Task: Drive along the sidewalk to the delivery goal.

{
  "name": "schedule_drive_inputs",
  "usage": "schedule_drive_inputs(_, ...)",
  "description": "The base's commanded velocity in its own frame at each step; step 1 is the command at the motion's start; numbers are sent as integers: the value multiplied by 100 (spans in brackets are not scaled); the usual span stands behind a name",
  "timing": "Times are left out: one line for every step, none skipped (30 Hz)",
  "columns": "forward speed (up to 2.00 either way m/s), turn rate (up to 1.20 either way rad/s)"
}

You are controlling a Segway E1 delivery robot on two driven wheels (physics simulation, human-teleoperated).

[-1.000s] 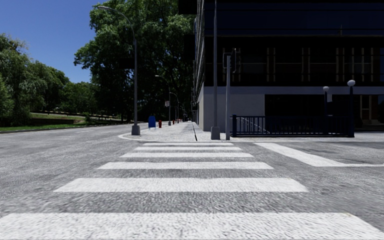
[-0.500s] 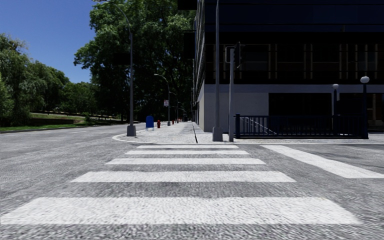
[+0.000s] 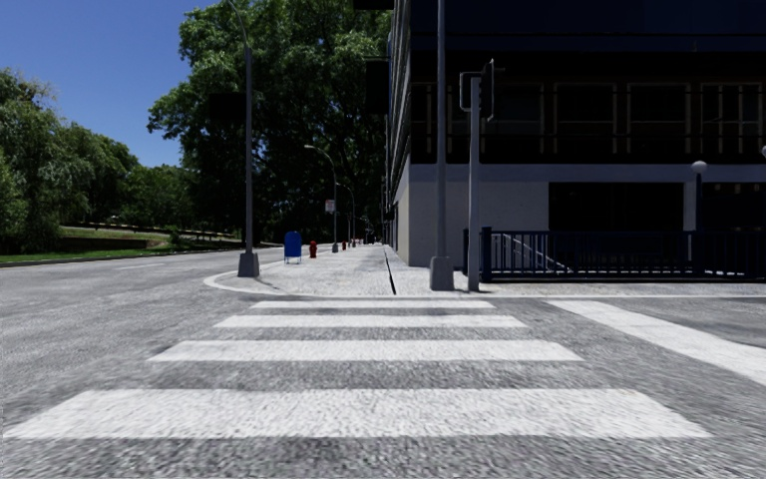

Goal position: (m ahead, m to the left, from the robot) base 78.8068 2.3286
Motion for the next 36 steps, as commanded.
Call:
schedule_drive_inputs(200, 0)
schedule_drive_inputs(200, 0)
schedule_drive_inputs(200, 0)
schedule_drive_inputs(200, 0)
schedule_drive_inputs(200, 0)
schedule_drive_inputs(200, 0)
schedule_drive_inputs(200, 0)
schedule_drive_inputs(200, 0)
schedule_drive_inputs(200, 0)
schedule_drive_inputs(200, 0)
schedule_drive_inputs(200, 0)
schedule_drive_inputs(200, 0)
schedule_drive_inputs(200, 0)
schedule_drive_inputs(200, 0)
schedule_drive_inputs(200, 0)
schedule_drive_inputs(200, 0)
schedule_drive_inputs(200, 0)
schedule_drive_inputs(200, 0)
schedule_drive_inputs(200, 0)
schedule_drive_inputs(200, 0)
schedule_drive_inputs(200, 0)
schedule_drive_inputs(200, 0)
schedule_drive_inputs(200, 0)
schedule_drive_inputs(200, 0)
schedule_drive_inputs(200, 0)
schedule_drive_inputs(200, 0)
schedule_drive_inputs(200, 0)
schedule_drive_inputs(200, 0)
schedule_drive_inputs(200, 0)
schedule_drive_inputs(200, 0)
schedule_drive_inputs(200, 0)
schedule_drive_inputs(200, 0)
schedule_drive_inputs(200, 0)
schedule_drive_inputs(200, 0)
schedule_drive_inputs(200, 0)
schedule_drive_inputs(200, 0)
